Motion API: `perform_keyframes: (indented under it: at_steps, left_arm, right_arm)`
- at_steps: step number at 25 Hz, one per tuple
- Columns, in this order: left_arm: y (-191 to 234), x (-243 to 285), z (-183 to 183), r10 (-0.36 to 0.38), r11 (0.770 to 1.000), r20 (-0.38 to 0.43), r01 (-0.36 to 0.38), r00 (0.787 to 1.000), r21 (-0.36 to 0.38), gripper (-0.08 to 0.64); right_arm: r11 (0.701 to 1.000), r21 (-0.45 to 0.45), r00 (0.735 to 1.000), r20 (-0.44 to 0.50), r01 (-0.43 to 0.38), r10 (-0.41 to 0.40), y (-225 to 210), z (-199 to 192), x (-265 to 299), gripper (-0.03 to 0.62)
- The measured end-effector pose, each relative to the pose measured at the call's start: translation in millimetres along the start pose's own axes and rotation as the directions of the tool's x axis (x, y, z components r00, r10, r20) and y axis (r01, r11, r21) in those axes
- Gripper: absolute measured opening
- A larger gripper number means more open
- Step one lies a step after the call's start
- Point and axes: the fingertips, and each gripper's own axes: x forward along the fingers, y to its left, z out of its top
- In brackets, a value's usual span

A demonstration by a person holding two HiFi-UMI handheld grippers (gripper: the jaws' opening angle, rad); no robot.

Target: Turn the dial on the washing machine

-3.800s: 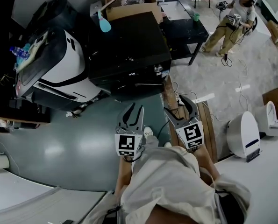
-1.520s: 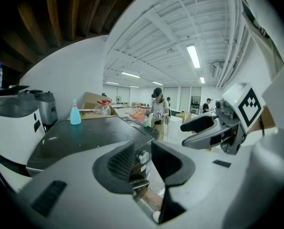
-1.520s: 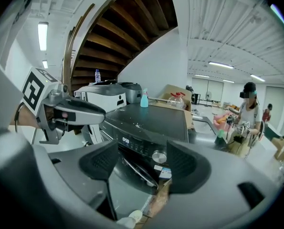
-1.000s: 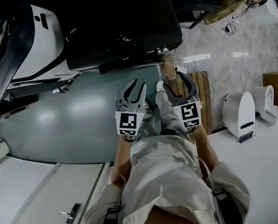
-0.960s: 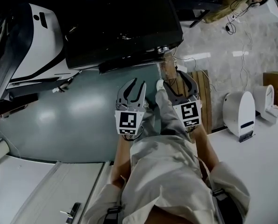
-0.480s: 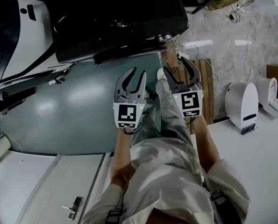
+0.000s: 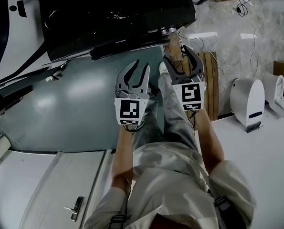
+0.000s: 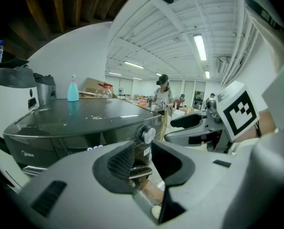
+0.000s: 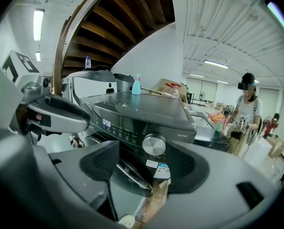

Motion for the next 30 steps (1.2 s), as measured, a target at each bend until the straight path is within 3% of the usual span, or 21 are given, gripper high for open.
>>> perform_keyframes:
  at_steps: [30]
  left_arm:
    - [9,30,-21,0.020,0.998,0.001,-0.020,1.000,-0.051,0.120]
  right_arm:
    - [0.995,-0.006,0.995,0.002,0.102,-0.102,-26,-22,80,0.337]
